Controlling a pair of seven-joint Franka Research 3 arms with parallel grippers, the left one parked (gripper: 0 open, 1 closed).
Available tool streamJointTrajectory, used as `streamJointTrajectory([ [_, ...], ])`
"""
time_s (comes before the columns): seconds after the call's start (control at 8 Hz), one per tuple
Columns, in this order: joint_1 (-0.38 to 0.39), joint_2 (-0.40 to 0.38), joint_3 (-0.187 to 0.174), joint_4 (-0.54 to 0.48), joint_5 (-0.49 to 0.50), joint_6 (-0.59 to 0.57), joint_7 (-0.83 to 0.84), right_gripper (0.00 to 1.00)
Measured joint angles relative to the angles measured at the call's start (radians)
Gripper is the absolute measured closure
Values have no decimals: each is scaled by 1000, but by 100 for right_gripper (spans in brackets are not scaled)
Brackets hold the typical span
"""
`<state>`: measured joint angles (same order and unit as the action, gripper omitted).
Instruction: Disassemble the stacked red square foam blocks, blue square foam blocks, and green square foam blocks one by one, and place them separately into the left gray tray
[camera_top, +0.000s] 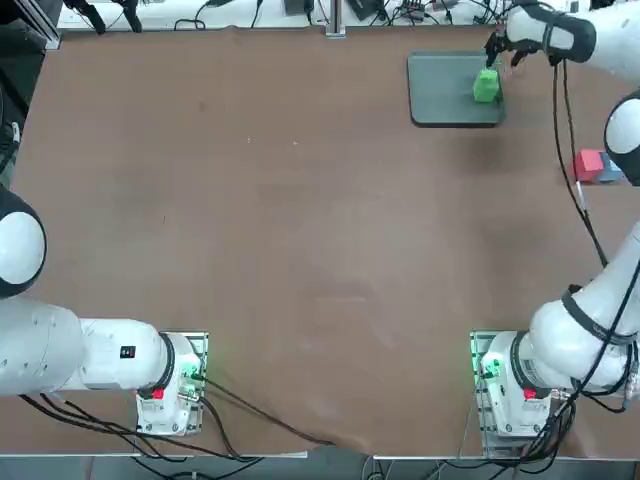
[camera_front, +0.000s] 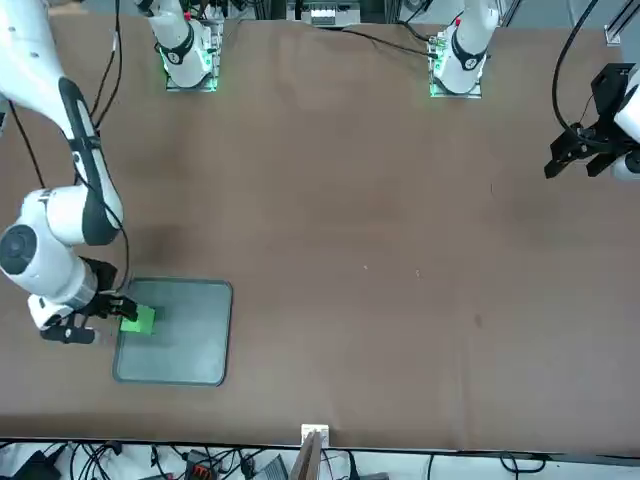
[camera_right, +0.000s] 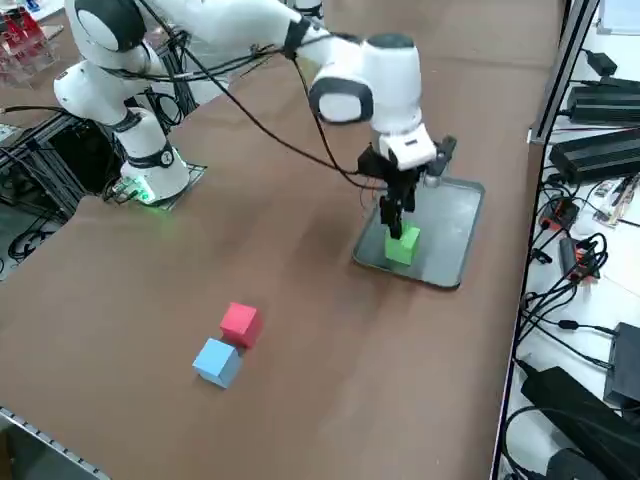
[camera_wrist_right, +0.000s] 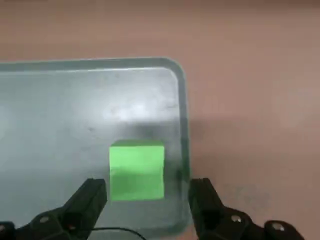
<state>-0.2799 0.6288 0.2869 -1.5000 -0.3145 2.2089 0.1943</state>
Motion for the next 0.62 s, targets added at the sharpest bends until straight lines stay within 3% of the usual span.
streamJointTrajectory([
  [0.38, -46, -138, -12, 6, 0, -246, -31, 0],
  [0.62, -145, -181, -17, -26, 0, -317, -193, 0],
])
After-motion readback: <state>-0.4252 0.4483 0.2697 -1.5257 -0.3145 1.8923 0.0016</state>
